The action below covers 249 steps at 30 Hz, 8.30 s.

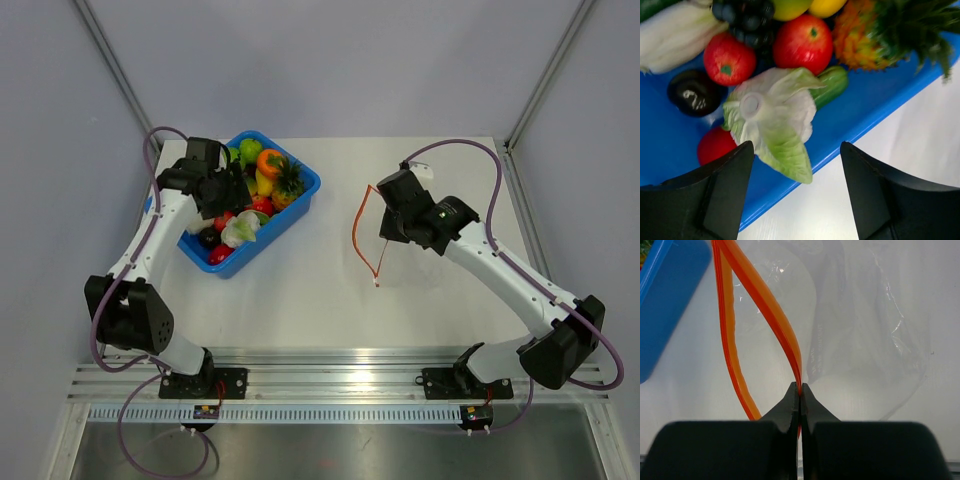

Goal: Place the food in the zip-top bag and seal the zipper
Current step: Pick up the fake fruit from the bin, then place the fake fruit in the zipper food storage bag, then pick up the fake fruit from the bin, then place the fake fruit in the zipper food storage bag.

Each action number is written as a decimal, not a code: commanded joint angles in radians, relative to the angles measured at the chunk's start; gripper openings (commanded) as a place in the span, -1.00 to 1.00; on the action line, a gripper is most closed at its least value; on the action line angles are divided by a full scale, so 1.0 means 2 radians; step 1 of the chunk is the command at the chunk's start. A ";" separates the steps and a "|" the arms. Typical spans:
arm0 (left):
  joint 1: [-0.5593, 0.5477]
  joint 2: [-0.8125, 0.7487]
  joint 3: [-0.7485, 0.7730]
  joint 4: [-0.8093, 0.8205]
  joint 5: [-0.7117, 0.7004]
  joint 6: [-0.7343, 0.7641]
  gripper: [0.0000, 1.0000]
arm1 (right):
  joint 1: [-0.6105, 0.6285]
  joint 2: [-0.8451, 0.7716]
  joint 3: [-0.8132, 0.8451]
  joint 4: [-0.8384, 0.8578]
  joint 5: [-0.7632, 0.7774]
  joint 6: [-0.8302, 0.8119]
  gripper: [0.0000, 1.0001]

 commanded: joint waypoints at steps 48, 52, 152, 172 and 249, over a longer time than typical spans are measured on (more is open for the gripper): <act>0.026 0.307 0.191 0.259 0.136 -0.051 0.16 | 0.003 0.038 0.045 -0.028 0.001 -0.003 -1.00; 0.026 0.287 0.175 0.256 0.130 -0.042 -0.18 | 0.003 0.040 0.043 -0.028 -0.001 -0.002 -1.00; -0.119 0.106 0.019 0.266 -0.032 0.177 0.70 | 0.003 -0.050 0.005 0.050 -0.112 0.046 -1.00; -0.106 0.163 0.100 0.266 -0.061 0.182 -1.00 | 0.003 -0.028 0.015 0.055 -0.114 0.043 -1.00; -0.262 -0.023 -0.067 0.234 0.169 -0.033 -0.08 | 0.003 -0.039 0.005 0.116 -0.164 0.068 -1.00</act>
